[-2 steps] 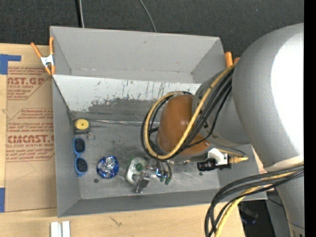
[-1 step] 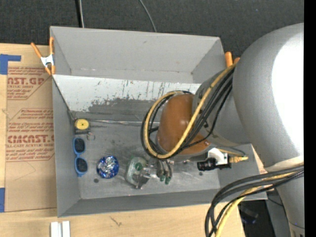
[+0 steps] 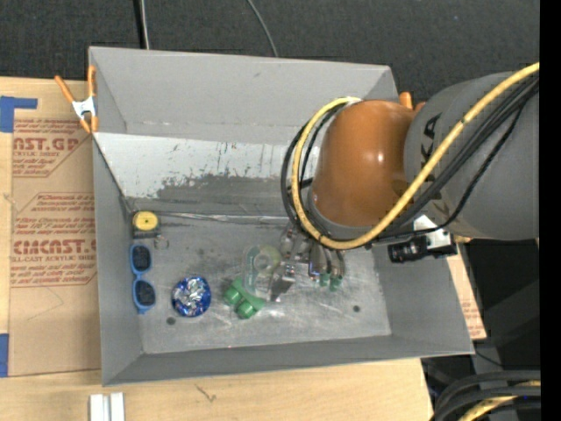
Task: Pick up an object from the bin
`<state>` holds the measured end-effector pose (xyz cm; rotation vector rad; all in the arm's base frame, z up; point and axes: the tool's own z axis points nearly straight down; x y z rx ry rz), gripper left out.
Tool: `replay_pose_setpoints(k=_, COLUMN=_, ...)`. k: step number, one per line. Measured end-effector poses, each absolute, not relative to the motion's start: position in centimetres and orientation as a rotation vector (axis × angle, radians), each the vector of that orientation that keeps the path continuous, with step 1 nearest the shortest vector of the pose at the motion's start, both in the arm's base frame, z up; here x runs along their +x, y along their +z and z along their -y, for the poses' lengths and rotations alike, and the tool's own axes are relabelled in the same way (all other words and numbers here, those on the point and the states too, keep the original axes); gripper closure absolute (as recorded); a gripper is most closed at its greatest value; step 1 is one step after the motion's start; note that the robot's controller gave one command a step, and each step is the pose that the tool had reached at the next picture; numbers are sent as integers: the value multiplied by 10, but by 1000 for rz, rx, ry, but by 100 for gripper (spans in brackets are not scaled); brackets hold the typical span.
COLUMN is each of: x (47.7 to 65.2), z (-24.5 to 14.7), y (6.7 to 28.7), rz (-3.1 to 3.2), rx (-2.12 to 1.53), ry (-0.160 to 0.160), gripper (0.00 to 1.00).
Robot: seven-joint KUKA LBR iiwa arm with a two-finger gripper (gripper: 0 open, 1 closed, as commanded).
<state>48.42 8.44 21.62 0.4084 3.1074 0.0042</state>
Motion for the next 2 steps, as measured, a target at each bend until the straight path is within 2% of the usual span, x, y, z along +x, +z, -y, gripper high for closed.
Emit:
replay_pose_setpoints(k=1, x=495, z=-92, y=93, rz=-3127, rx=347, ry=-3, gripper=100)
replay_pose_setpoints(k=2, x=504, z=-86, y=246, rz=-3103, rx=444, ry=3, gripper=100)
